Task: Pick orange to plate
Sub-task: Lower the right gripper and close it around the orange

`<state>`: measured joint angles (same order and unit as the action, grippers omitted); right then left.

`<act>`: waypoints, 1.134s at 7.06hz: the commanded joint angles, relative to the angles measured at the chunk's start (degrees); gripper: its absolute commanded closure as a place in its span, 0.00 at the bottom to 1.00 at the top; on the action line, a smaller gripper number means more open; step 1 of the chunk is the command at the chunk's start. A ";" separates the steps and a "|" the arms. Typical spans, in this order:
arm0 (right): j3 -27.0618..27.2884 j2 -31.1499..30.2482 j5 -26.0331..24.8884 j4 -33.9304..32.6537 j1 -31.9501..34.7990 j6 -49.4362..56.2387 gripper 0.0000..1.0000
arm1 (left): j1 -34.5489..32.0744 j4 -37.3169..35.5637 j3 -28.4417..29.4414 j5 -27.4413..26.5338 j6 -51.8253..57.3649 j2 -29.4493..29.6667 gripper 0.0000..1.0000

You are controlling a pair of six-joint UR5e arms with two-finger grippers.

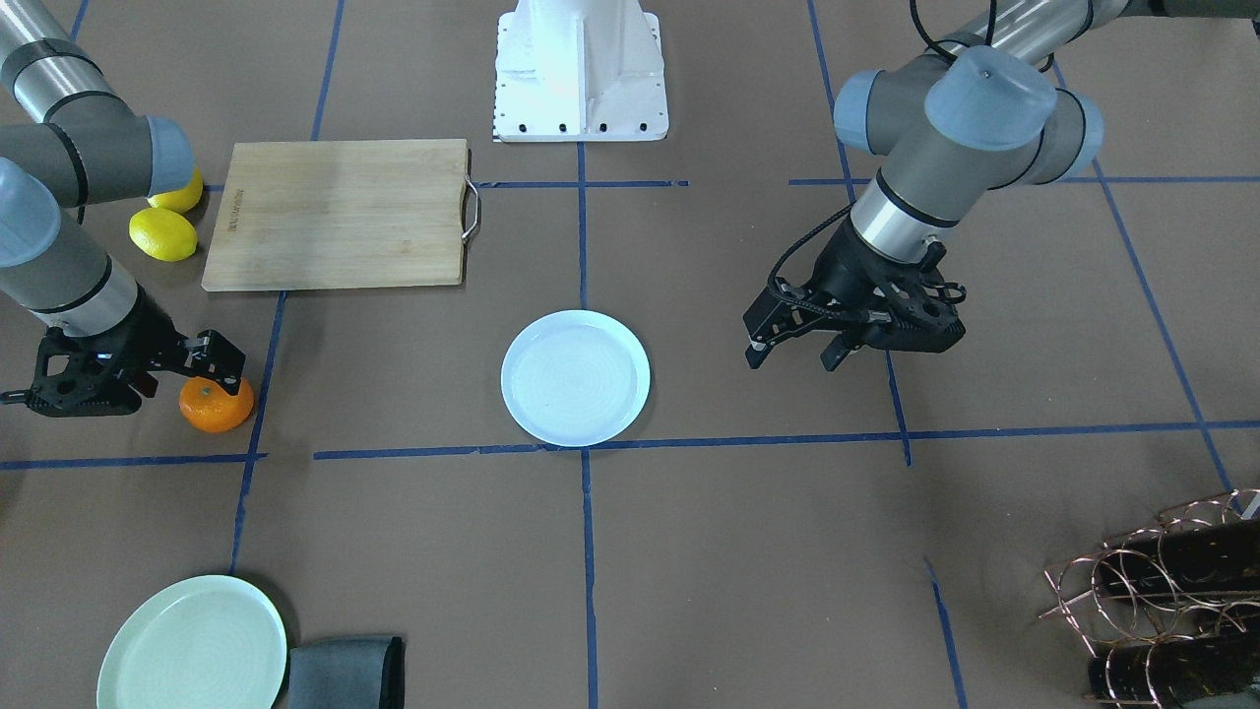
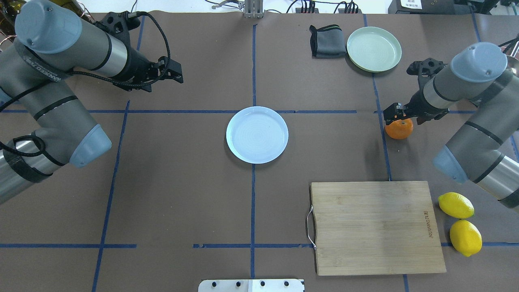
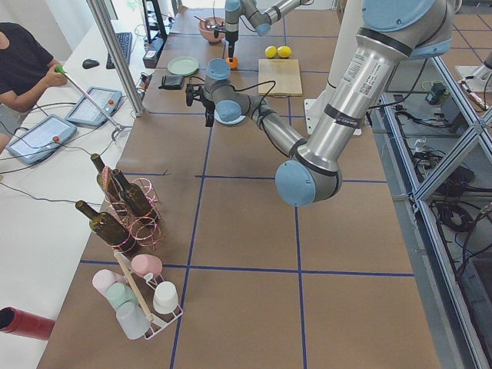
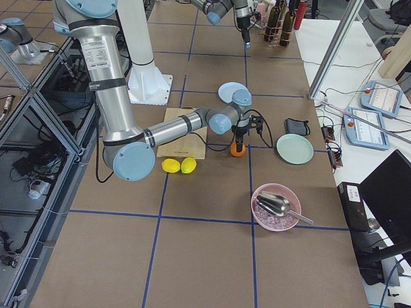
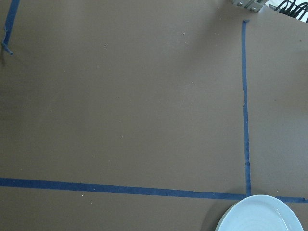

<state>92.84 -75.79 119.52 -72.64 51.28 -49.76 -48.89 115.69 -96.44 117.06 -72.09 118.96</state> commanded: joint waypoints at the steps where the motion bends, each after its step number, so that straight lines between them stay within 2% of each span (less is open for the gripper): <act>1: -1.61 1.09 -0.60 0.04 -0.39 0.10 0.00 | -0.07 -0.03 -0.07 0.01 0.02 -0.13 0.00; 8: -3.28 0.74 -0.78 -0.05 -1.00 0.19 0.00 | -0.16 0.06 -0.07 0.10 0.11 -0.13 0.00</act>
<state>89.62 -74.84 118.71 -72.68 50.26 -49.64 -49.03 115.69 -96.50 117.13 -72.05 118.83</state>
